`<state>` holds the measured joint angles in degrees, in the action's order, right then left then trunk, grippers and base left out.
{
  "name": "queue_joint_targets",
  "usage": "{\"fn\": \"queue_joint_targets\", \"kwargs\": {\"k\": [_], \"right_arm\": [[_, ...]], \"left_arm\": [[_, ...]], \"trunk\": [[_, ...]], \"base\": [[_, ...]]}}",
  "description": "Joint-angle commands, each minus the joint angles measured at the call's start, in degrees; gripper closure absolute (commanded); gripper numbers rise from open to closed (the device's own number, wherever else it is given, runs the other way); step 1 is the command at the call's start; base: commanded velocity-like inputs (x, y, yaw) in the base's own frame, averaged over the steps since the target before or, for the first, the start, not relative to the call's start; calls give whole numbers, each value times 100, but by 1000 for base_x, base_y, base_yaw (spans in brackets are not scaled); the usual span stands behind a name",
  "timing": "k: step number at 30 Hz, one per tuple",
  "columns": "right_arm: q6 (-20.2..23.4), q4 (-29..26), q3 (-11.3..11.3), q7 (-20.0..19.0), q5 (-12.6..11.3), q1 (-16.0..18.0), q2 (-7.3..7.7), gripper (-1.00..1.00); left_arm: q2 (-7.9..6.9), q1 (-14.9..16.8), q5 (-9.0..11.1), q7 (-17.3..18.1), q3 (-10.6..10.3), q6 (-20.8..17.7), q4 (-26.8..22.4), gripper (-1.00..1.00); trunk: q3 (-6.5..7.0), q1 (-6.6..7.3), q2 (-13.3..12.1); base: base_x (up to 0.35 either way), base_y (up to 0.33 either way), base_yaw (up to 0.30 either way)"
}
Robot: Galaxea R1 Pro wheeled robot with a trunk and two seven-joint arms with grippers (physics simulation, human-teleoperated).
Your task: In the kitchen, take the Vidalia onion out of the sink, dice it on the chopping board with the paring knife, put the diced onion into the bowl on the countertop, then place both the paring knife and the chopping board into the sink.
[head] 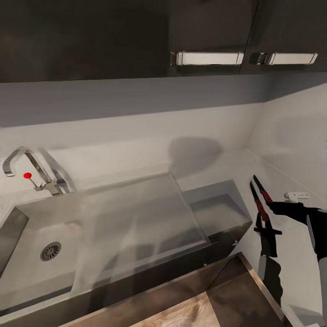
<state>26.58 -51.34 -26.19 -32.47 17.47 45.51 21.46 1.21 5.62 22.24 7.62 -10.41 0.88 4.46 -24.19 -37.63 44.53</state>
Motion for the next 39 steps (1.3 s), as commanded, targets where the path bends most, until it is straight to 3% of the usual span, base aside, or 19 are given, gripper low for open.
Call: {"fn": "queue_joint_targets", "kwargs": {"k": [1,8,22,29,39], "right_arm": [[14,-7,-18,-52,59,5,-3,100],[10,-7,-18,-56,59,6,-2,100],[1,-17,-18,-58,55,6,-12,100],[-12,-19,-10,-57,63,4,-164,100],[-27,-25,-9,-41,65,7,-253,100]], "left_arm": [[2,9,61,29,-43,11,20,-100],[-1,9,61,29,-36,20,12,-100],[2,9,61,31,-32,35,11,-100],[-6,8,61,36,-26,41,10,-100],[-7,9,61,38,-23,69,2,-100]], "trunk": [[3,-1,5],[67,-1,5],[193,-1,5],[256,-1,5],[332,-1,5]], "base": [[0,0,0],[-39,7,0],[-263,141,0],[-253,225,17],[-224,255,183]]}}
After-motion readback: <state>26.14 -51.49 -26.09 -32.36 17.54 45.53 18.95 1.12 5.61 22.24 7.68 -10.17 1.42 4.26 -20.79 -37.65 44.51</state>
